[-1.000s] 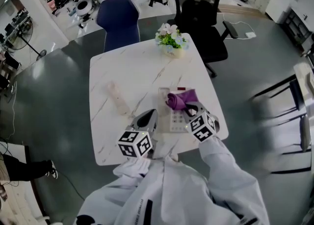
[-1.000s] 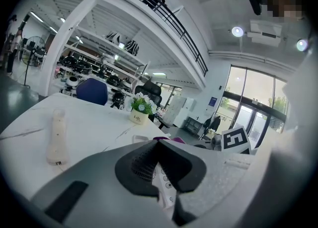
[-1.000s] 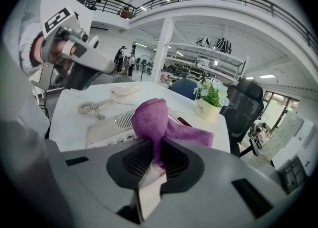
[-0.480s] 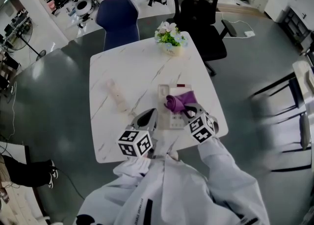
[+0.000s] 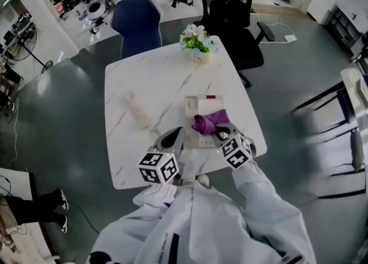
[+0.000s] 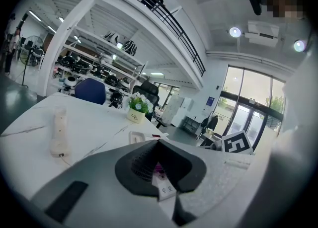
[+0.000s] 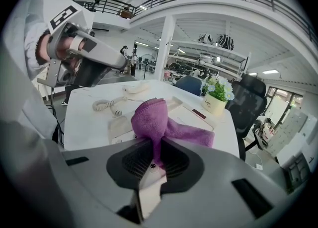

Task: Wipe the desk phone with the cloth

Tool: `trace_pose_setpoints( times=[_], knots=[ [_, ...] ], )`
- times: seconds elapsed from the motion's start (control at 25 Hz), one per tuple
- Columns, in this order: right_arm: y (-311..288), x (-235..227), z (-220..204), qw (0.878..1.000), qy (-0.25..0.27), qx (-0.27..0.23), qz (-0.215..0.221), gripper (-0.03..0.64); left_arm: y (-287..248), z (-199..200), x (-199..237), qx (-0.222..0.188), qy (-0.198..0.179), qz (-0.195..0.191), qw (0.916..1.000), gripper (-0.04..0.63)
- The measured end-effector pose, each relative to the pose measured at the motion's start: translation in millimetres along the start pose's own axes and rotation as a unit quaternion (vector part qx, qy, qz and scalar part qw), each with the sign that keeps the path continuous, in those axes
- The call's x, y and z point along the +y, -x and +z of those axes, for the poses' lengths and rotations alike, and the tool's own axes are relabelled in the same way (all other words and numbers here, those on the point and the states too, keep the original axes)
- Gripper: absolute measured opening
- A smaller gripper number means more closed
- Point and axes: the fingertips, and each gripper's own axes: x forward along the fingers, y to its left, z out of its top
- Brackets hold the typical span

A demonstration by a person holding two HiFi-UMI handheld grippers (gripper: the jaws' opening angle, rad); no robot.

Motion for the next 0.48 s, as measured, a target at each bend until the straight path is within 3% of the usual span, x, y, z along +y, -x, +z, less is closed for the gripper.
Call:
trace_pose_setpoints(
  times=[0.48],
  knots=[
    [7.7,12.9,-10.2,1.000,-0.006,0.006,0.009,0.031,10.0,-1.6,-4.0,-0.005,-0.003,-0.001,1.0000,-0.002]
  ],
)
